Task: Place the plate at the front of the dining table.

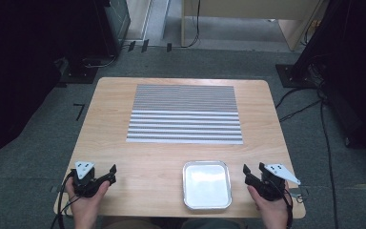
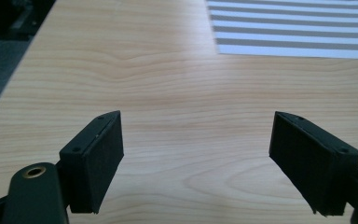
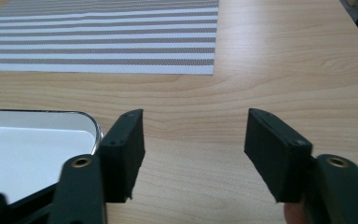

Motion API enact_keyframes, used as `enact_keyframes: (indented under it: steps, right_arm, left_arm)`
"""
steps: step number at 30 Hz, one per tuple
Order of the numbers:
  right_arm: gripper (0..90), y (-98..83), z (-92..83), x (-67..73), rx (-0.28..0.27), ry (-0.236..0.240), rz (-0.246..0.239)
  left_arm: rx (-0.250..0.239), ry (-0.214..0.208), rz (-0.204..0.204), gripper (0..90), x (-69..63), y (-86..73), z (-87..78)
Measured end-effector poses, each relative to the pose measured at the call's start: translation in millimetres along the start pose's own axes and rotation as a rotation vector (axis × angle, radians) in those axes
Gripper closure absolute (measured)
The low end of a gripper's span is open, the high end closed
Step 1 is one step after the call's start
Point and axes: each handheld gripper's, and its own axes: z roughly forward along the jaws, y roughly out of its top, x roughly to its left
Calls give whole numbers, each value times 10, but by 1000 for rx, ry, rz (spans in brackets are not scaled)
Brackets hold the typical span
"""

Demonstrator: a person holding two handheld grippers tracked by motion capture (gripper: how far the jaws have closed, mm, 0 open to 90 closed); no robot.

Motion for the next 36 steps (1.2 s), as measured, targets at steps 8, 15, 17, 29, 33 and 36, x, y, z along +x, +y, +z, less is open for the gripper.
enact_keyframes:
  steps: [8,15,17,29,33,36]
  right_arm:
    - [529,-16,-45,69,-37,18,-17]
    - [690,-43,-49,126,4,100,4]
    - [694,-45,-52,130,-1,141,30]
    - [677,-82,-7,174,1,205,59]
    - [664,-90,21,203,32,231,61]
    - [640,-109,38,239,52,228,59]
  left_arm:
    - [-1,-66,10,179,-360,2,-53]
    - [-2,-104,54,182,-744,31,-49]
    - [-5,-117,60,182,-828,41,-49]
    - [-3,-195,76,251,-1334,60,-23]
    - [10,-189,76,320,-1481,35,-3]
    - [19,-210,72,345,-1578,16,10]
